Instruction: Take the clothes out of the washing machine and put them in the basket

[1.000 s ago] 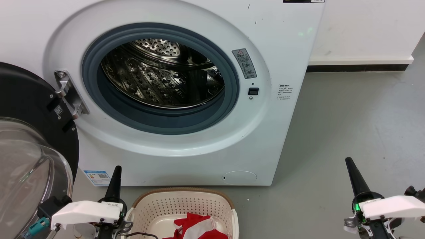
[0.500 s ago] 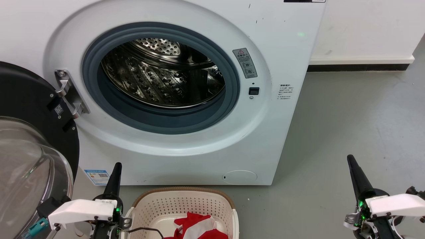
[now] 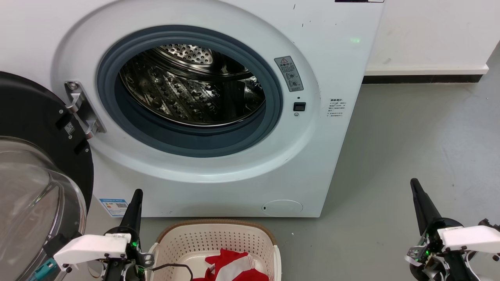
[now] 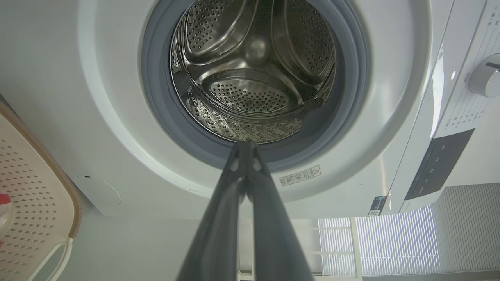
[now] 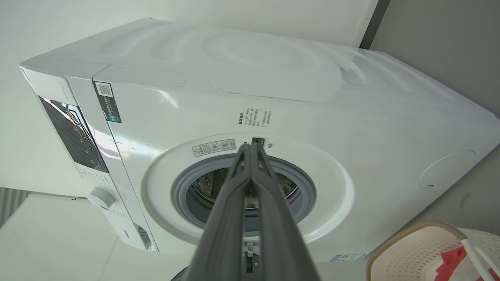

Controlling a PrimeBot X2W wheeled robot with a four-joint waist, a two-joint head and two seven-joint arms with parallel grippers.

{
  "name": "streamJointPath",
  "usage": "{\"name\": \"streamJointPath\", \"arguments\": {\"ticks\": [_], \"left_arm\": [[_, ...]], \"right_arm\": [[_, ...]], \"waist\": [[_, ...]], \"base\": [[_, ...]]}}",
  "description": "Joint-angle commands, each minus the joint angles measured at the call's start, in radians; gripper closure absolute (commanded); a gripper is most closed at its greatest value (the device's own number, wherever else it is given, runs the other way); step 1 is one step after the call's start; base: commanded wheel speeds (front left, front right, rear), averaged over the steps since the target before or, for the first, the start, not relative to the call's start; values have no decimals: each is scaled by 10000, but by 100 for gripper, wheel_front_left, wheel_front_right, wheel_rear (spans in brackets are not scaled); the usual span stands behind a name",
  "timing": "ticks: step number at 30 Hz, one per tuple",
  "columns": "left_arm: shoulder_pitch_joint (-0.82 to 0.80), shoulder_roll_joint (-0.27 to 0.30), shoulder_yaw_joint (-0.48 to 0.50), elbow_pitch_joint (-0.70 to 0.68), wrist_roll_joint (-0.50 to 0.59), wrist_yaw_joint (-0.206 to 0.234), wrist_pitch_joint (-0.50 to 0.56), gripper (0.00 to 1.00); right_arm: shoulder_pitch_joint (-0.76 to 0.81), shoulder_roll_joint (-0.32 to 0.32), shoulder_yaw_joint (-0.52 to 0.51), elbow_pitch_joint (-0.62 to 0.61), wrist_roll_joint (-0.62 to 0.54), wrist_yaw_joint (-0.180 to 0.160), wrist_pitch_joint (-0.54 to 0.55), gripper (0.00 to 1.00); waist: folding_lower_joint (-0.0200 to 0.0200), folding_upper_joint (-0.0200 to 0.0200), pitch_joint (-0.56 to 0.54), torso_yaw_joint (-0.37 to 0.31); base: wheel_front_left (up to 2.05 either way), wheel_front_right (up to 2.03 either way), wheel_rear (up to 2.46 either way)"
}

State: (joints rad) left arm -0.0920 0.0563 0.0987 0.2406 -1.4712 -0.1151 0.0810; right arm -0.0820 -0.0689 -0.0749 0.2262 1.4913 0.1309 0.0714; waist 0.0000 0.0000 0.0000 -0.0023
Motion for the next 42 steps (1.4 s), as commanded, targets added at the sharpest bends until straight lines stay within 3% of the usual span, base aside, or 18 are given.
{"name": "streamJointPath", "arguments": {"ticks": [1, 19, 42], "left_arm": [[-170, -8, 29, 4, -188, -66, 56, 100], [-209, -78, 191, 62, -1457, -188, 380, 100], [-197, -75, 184, 57, -1421, -188, 367, 100]], "right_arm": [[-173, -27, -30, 17, 195, -2, 47, 100], [-311, 9, -165, 201, 1462, -3, 256, 100], [-317, 60, -228, 197, 1353, -3, 300, 100]], "waist": [[0, 0, 2, 1], [0, 0, 31, 23], [0, 0, 31, 23]], "base": [[0, 0, 0], [0, 0, 0], [0, 0, 0]]}}
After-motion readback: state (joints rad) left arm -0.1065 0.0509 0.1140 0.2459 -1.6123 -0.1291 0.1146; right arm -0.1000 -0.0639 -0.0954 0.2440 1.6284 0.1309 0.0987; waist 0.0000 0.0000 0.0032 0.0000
